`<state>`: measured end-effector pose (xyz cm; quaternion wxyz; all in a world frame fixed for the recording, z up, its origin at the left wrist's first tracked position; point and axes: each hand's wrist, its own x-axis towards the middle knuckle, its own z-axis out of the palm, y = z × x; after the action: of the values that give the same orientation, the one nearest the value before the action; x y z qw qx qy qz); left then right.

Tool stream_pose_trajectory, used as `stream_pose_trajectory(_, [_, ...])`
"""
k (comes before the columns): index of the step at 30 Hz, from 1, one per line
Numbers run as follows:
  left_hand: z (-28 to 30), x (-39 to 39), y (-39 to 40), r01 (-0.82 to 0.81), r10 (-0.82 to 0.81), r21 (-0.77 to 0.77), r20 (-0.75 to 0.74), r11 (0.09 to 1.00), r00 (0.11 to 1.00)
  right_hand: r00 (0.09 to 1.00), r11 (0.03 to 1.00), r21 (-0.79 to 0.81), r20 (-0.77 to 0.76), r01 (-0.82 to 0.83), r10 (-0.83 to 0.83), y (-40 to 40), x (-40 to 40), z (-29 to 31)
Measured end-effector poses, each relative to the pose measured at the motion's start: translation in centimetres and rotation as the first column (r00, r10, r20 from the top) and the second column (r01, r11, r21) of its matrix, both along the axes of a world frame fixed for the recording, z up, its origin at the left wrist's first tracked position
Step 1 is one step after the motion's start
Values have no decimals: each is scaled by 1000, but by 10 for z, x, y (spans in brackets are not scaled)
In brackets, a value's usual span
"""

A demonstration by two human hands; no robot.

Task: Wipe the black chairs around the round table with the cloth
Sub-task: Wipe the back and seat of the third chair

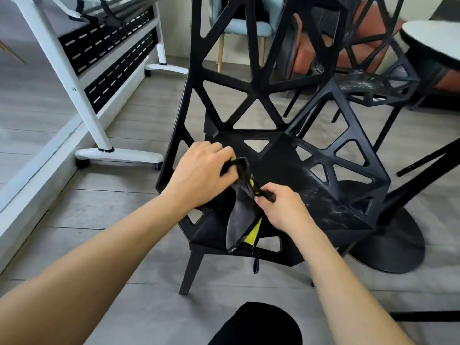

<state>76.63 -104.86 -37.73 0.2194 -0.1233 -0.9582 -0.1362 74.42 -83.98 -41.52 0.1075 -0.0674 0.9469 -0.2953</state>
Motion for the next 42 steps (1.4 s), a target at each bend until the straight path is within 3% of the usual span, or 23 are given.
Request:
stream_pose_trajectory(3, [7, 37, 31, 96, -117, 111, 201, 989, 973, 999, 997, -75, -6, -33, 33, 7, -3, -5])
stream_pose_trajectory(6, [-16, 71, 51, 225, -273, 160, 443, 961, 854, 996, 978, -187, 8, 93, -93, 24, -13, 1])
stream_pose_trajectory(9, [-31, 74, 49, 234, -307, 211, 456, 949, 835, 984, 957, -244, -44, 159, -174, 28, -21, 8])
stream_pose_trajectory(11, [-27, 70, 45, 153, -334, 391, 451, 907, 828, 996, 977, -198, -9, 81, -84, 18, -20, 13])
stream_pose_trajectory(13, [-22, 63, 38, -21, -207, 493, 403, 870, 892, 996, 997, -73, 86, -21, 27, 7, -15, 15])
stream_pose_trajectory(15, [-21, 48, 31, -176, 11, 434, 357, 884, 934, 984, 997, -11, 159, -81, 81, 4, -11, 17])
stream_pose_trajectory(17, [-22, 28, 27, -280, 122, 334, 422, 900, 898, 967, 989, 24, 217, -145, 136, 7, -8, 23])
stream_pose_trajectory(20, [-22, -1, 28, -294, 121, 183, 621, 938, 774, 950, 967, 90, 227, -240, 215, 6, 3, 26])
stream_pose_trajectory(22, [-23, -10, 30, -262, 78, 162, 696, 951, 714, 957, 966, 31, 146, -258, 251, 4, 10, 21])
stream_pose_trajectory(24, [-20, -15, 27, -235, 12, 224, 698, 946, 716, 971, 976, -61, 100, -210, 215, 7, 14, 20])
stream_pose_trajectory(26, [-13, -16, 24, -234, -28, 330, 629, 914, 777, 990, 990, 7, -23, -138, 138, 12, 15, 24])
stream_pose_trajectory(28, [0, -19, 29, -274, -4, 476, 505, 836, 863, 972, 1000, 3, -234, 3, -2, 17, 15, 34])
stream_pose_trajectory(32, [31, -30, 48, -288, -23, 849, 332, 443, 943, 850, 964, -254, -490, 76, -196, 17, 12, 55])
stream_pose_trajectory(34, [44, -32, 61, -296, -68, 920, 323, 256, 944, 861, 895, -444, -441, 36, -253, 16, 8, 62])
stream_pose_trajectory(36, [46, -32, 75, -366, -259, 930, 353, -2, 899, 946, 738, -674, -238, 1, -218, 13, 5, 68])
stream_pose_trajectory(37, [44, -29, 82, -413, -365, 907, 357, -84, 860, 967, 688, -725, -169, 9, -191, 12, 4, 68])
stream_pose_trajectory(40, [21, -18, 95, -492, -498, 863, 379, -113, 780, 968, 603, -795, -94, 68, -234, 12, 4, 50])
stream_pose_trajectory(42, [4, -16, 98, -501, -477, 865, 442, 4, 760, 953, 561, -815, -38, 144, -299, 18, 6, 32])
